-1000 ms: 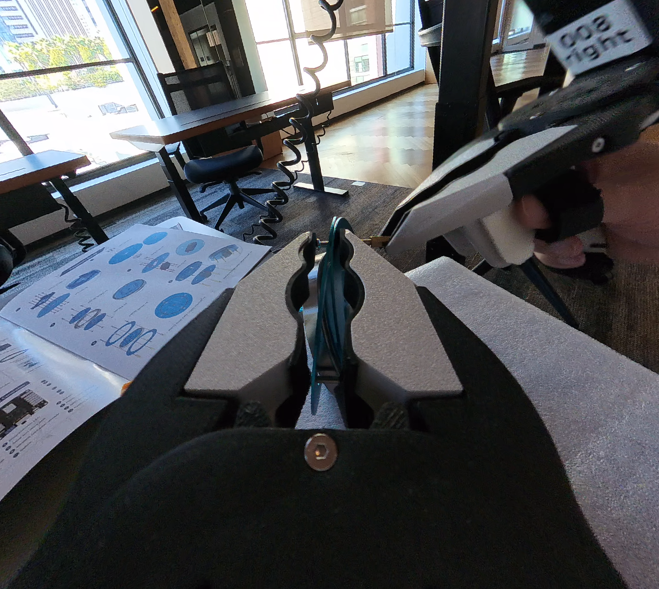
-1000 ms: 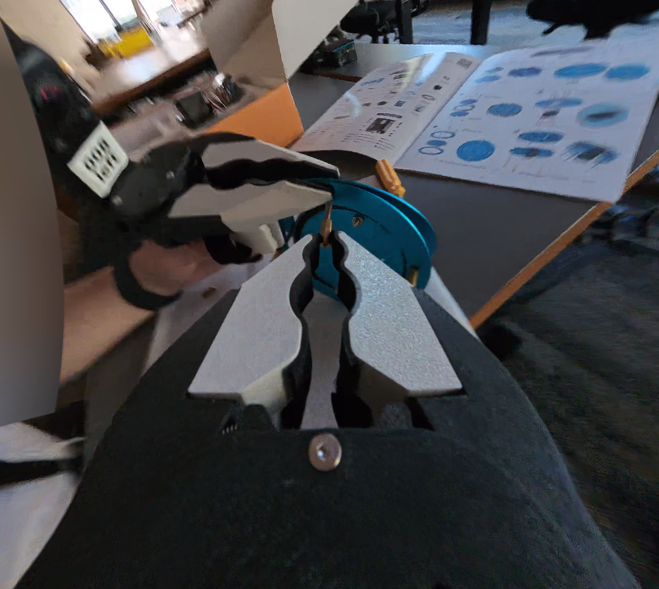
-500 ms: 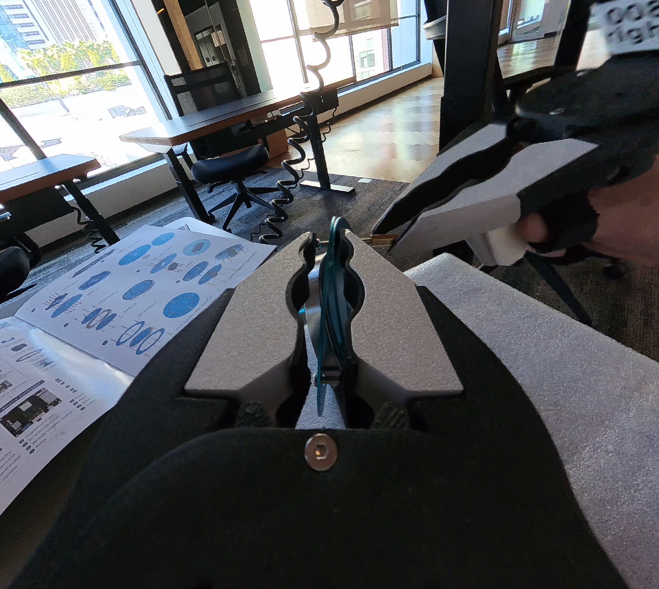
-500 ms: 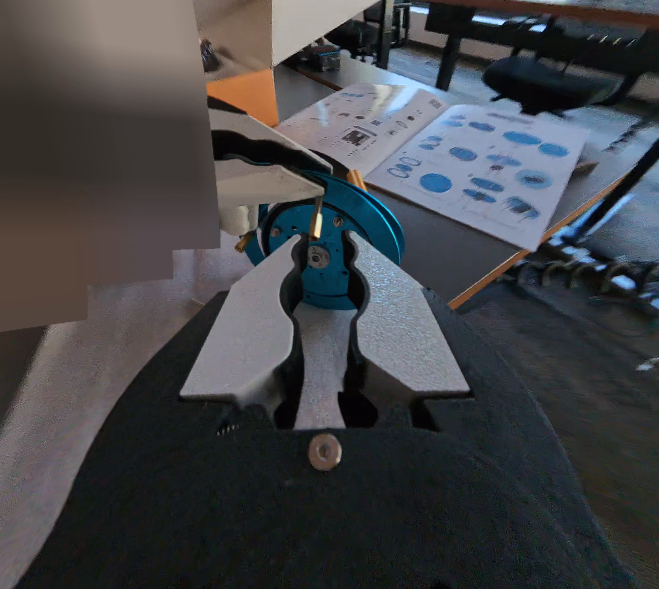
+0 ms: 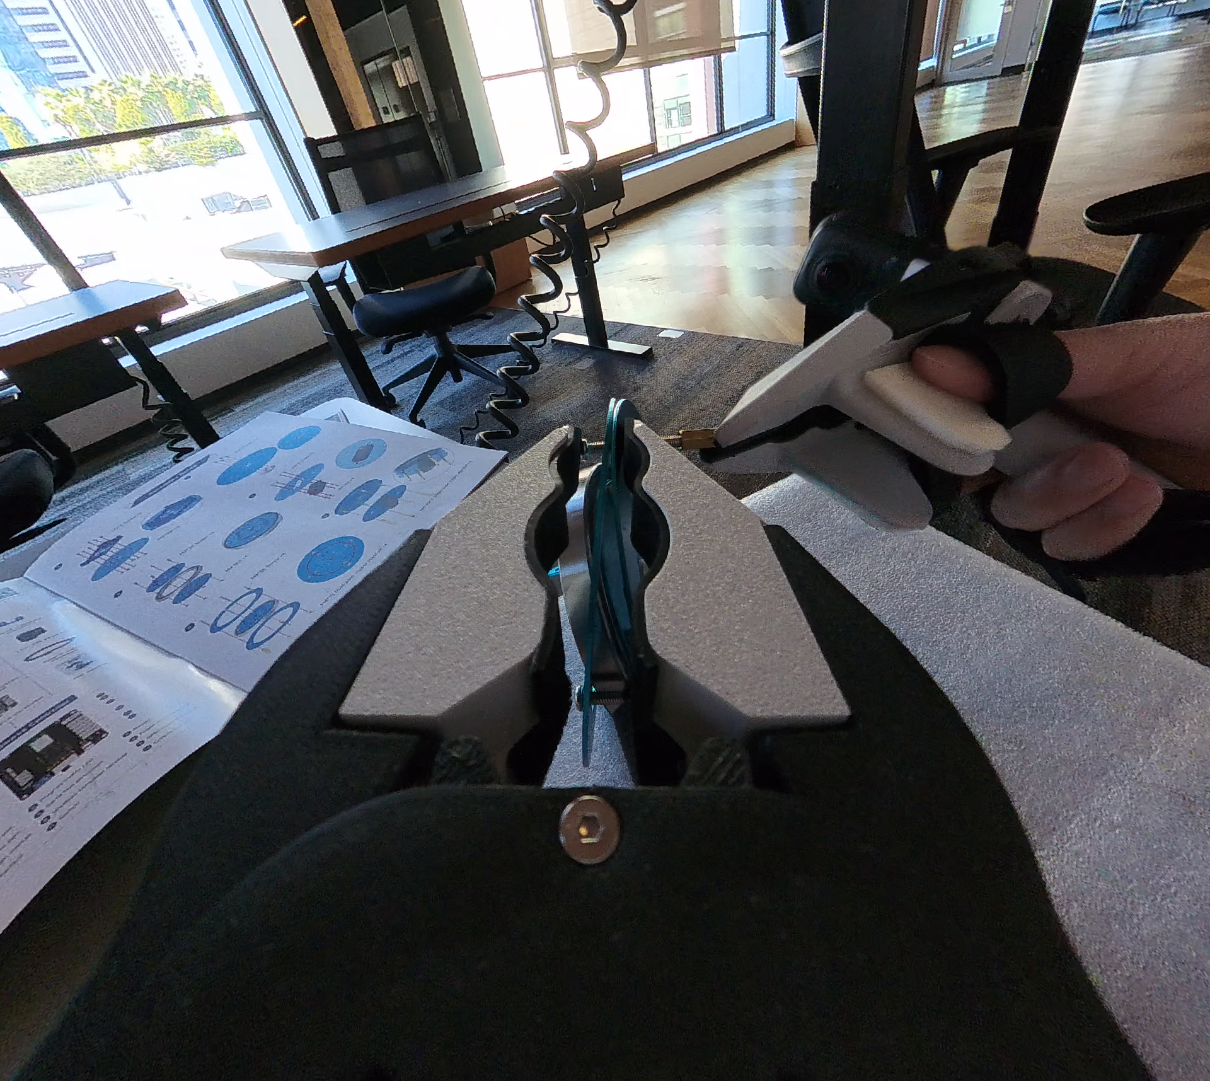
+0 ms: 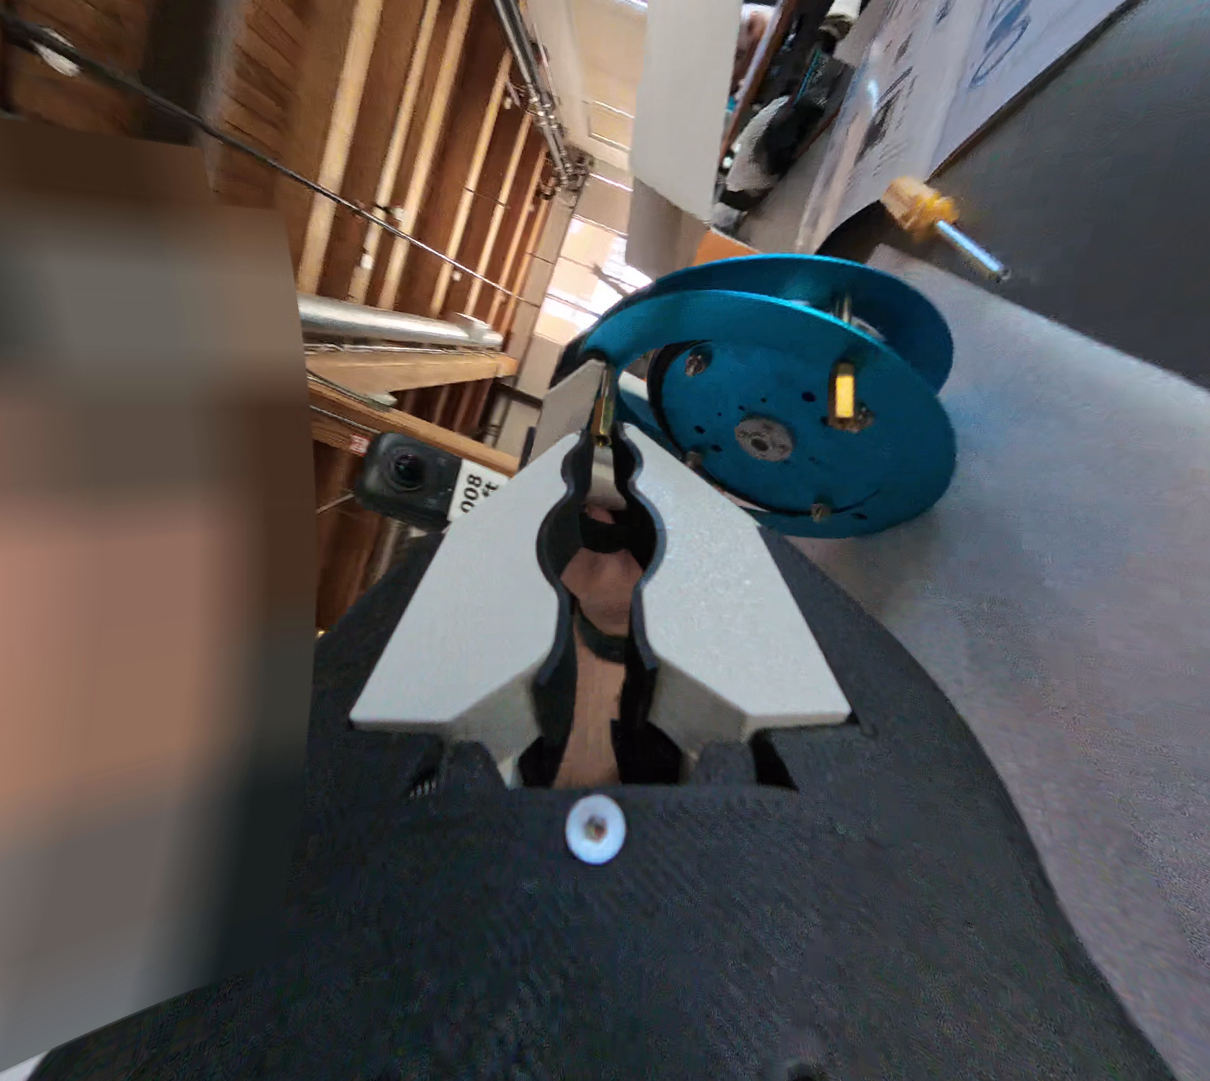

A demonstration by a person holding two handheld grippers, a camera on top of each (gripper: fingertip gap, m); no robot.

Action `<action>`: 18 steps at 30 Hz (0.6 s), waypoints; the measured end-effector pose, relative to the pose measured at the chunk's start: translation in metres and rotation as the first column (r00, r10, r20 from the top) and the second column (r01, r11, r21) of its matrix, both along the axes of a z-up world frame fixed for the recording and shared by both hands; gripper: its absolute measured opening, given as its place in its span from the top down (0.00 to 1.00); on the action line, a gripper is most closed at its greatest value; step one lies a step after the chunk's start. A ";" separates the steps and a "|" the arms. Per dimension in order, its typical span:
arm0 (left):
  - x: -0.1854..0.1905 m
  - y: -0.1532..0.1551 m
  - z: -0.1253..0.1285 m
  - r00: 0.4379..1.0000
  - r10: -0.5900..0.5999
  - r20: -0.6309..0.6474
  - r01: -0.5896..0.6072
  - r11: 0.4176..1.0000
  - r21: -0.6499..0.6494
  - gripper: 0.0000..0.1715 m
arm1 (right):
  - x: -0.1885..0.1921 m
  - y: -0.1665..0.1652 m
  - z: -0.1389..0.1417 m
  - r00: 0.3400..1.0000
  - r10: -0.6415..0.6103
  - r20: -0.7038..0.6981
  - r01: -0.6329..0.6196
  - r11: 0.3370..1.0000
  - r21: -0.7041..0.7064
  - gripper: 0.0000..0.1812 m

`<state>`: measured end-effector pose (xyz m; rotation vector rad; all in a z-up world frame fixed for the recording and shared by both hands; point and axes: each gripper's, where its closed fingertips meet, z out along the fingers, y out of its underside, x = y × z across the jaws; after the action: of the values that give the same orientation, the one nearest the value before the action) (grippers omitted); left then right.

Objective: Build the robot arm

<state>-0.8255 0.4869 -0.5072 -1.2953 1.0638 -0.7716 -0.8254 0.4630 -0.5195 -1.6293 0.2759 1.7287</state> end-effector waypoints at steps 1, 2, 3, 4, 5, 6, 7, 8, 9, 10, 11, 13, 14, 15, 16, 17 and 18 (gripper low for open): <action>0.000 0.000 0.000 1.000 -0.001 -0.001 0.001 1.000 0.000 0.94 | 0.000 0.000 0.000 1.000 0.004 -0.013 -0.004 1.000 0.007 0.98; 0.000 0.000 0.000 1.000 -0.003 -0.002 0.003 1.000 -0.001 0.94 | 0.000 0.000 0.000 1.000 -0.001 0.025 0.000 0.999 0.040 0.98; 0.000 0.000 0.000 1.000 -0.004 -0.002 0.004 1.000 -0.002 0.94 | 0.000 0.000 0.000 0.993 -0.021 0.115 0.009 0.995 0.102 0.97; -0.001 0.000 0.000 1.000 -0.003 -0.003 0.003 1.000 -0.001 0.94 | 0.001 0.000 0.001 0.968 -0.063 0.243 0.017 0.983 0.184 0.94; -0.001 0.000 0.000 1.000 -0.001 -0.004 0.001 1.000 0.001 0.94 | 0.003 0.002 0.000 0.908 -0.132 0.399 0.020 0.962 0.272 0.89; -0.001 0.000 0.000 1.000 0.000 -0.005 0.000 1.000 0.000 0.94 | 0.006 0.004 0.000 0.810 -0.219 0.543 0.009 0.932 0.363 0.86; -0.001 0.001 0.000 1.000 0.001 -0.005 -0.001 1.000 -0.001 0.94 | 0.007 0.004 0.003 0.701 -0.302 0.646 -0.032 0.892 0.452 0.84; -0.001 0.001 0.000 1.000 0.001 -0.005 -0.001 1.000 -0.001 0.94 | 0.006 0.004 0.005 0.581 -0.382 0.719 -0.084 0.850 0.520 0.85; -0.001 0.001 0.000 1.000 0.001 -0.006 -0.001 1.000 -0.001 0.94 | 0.007 0.005 0.006 0.452 -0.456 0.767 -0.139 0.813 0.565 0.86; 0.000 0.001 0.000 1.000 0.001 -0.007 -0.001 1.000 -0.002 0.94 | 0.007 0.006 0.004 0.337 -0.505 0.795 -0.195 0.788 0.584 0.88; 0.000 0.001 0.000 1.000 0.001 -0.007 -0.001 1.000 -0.002 0.94 | 0.006 0.006 0.002 0.258 -0.530 0.808 -0.242 0.774 0.585 0.92; -0.001 0.001 0.000 1.000 0.003 -0.006 -0.003 1.000 -0.005 0.94 | 0.001 0.007 0.000 0.213 -0.541 0.813 -0.278 0.765 0.582 0.96; -0.001 0.002 0.000 1.000 0.003 -0.005 -0.003 1.000 -0.009 0.94 | 0.001 0.007 0.000 0.213 -0.535 0.818 -0.273 0.771 0.575 0.96; -0.001 0.002 0.000 1.000 0.006 -0.005 -0.006 1.000 -0.010 0.94 | 0.000 0.008 0.000 0.230 -0.524 0.820 -0.256 0.780 0.570 0.97; -0.001 0.002 0.000 1.000 0.008 -0.005 -0.008 1.000 -0.011 0.94 | 0.000 0.009 0.000 0.264 -0.503 0.823 -0.230 0.796 0.560 0.97; -0.002 0.003 0.000 1.000 0.008 -0.004 -0.008 1.000 -0.013 0.94 | -0.001 0.009 0.000 0.327 -0.469 0.820 -0.189 0.818 0.543 0.97; -0.002 0.003 0.000 1.000 0.007 -0.004 -0.007 1.000 -0.014 0.94 | -0.001 0.009 0.000 0.422 -0.419 0.804 -0.134 0.848 0.513 0.97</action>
<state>-0.8273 0.4894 -0.5076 -1.3118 1.0578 -0.7727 -0.8264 0.4717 -0.5192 -1.7791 -0.5318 0.4651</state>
